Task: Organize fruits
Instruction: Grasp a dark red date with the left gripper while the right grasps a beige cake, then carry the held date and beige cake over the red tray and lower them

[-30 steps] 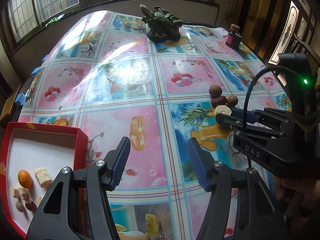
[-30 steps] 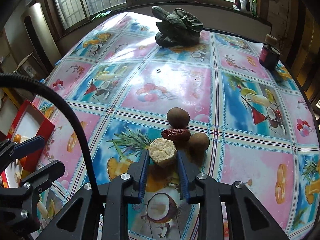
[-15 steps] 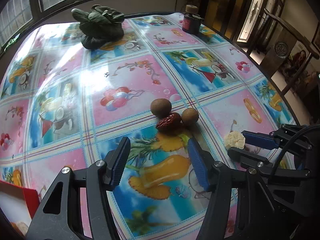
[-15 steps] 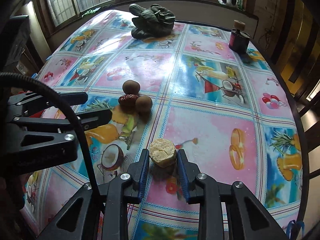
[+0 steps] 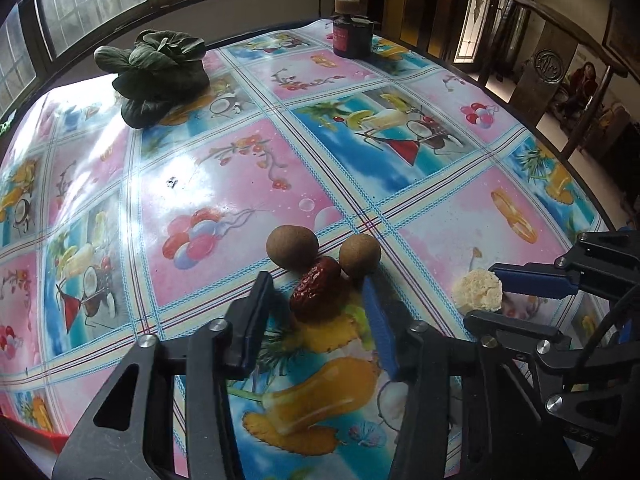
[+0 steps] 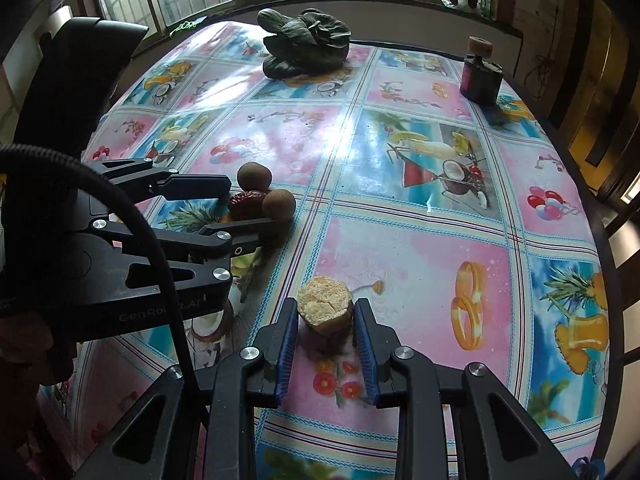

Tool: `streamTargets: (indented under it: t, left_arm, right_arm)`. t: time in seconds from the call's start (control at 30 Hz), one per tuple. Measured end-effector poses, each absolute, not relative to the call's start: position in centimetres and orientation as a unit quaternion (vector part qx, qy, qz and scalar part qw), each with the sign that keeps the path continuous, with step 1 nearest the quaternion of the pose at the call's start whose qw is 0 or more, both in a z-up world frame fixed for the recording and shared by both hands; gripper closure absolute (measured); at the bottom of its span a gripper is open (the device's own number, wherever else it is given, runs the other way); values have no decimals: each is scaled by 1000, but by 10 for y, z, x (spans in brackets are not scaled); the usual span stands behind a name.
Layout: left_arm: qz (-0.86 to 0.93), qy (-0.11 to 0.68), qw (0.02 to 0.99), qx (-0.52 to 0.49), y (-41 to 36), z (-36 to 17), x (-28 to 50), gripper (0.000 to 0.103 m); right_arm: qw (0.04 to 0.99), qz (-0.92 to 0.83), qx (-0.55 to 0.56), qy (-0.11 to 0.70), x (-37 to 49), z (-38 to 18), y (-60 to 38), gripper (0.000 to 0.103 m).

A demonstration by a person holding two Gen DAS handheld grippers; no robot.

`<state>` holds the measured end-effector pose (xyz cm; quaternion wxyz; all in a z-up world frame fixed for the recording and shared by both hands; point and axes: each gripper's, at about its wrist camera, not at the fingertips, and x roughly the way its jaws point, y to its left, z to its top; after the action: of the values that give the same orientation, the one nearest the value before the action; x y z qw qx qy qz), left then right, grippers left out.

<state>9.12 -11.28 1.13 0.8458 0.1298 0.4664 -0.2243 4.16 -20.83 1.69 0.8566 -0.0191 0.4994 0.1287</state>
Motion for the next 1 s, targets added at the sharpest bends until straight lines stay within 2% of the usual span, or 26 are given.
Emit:
streamTargets:
  t: [0.03,0.2,1.0]
  left_arm:
    - [-227,470,844,127,-112,12,91,85]
    - [-230,478,838,128,-107,13,79,88]
    - [-29,456,889,35,54,49,-48,88]
  right_arm:
    - [857,129,-19,499,42,17,-208,76]
    - [856,132,-23,500,39,19,-203,76]
    - [859,233,-24,454,-36,49,-81,76]
